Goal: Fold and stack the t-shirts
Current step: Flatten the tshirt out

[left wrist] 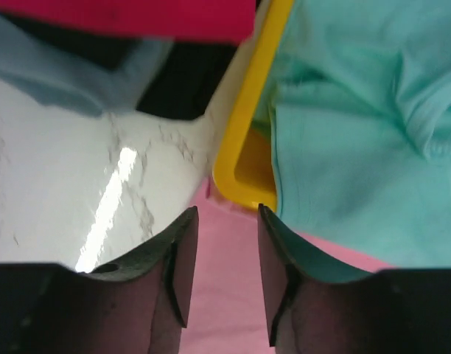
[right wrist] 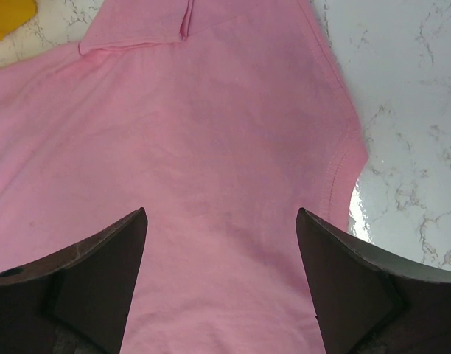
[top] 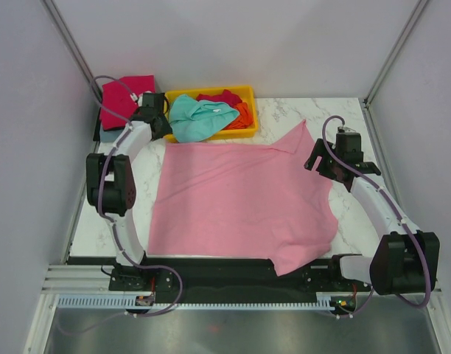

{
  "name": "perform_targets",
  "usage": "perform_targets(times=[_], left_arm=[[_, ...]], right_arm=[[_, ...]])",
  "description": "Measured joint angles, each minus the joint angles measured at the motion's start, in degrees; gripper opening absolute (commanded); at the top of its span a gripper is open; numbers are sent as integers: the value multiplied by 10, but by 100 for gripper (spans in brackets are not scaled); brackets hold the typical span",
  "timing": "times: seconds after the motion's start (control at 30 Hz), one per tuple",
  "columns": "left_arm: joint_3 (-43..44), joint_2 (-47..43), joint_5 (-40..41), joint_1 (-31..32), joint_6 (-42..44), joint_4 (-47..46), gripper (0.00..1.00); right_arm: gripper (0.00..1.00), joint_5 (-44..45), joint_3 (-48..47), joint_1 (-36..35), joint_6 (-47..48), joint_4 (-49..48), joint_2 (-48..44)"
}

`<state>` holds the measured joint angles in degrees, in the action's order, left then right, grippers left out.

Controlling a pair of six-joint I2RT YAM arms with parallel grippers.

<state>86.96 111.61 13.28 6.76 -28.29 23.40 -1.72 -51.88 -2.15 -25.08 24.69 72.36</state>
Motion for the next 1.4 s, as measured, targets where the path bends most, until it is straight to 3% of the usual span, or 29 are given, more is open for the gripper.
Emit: perform_targets(times=[0.07, 0.13, 0.23, 0.4, 0.6, 0.73, 0.9, 1.17, 1.4], left_arm=[[53, 28, -4, -19, 6, 13, 71], [89, 53, -14, -34, 5, 23, 76], [88, 61, -19, -52, 5, 49, 76], [12, 2, -43, -52, 5, 76, 73], [-91, -187, -121, -47, 19, 91, 71], [-169, -339, -184, -46, 51, 91, 72], [-314, -488, -210, -34, 68, 64, 69], [-352, -470, -214, -21, 82, 71, 67], [-352, -469, -216, -17, 85, 67, 66]], right_arm=[[90, -1, 0, 0, 1, 0, 0], [90, -2, 0, 0, 1, 0, 0], [90, -7, 0, 0, 1, 0, 1], [85, -36, -10, -5, -6, -6, 21], [72, -41, -93, -34, -23, -29, 144], [56, -31, -179, -37, -32, -42, 261], [53, -14, -256, -37, -39, -49, 369], [53, 3, -314, -37, -47, -44, 456], [44, 12, -346, -38, -48, -42, 478]])
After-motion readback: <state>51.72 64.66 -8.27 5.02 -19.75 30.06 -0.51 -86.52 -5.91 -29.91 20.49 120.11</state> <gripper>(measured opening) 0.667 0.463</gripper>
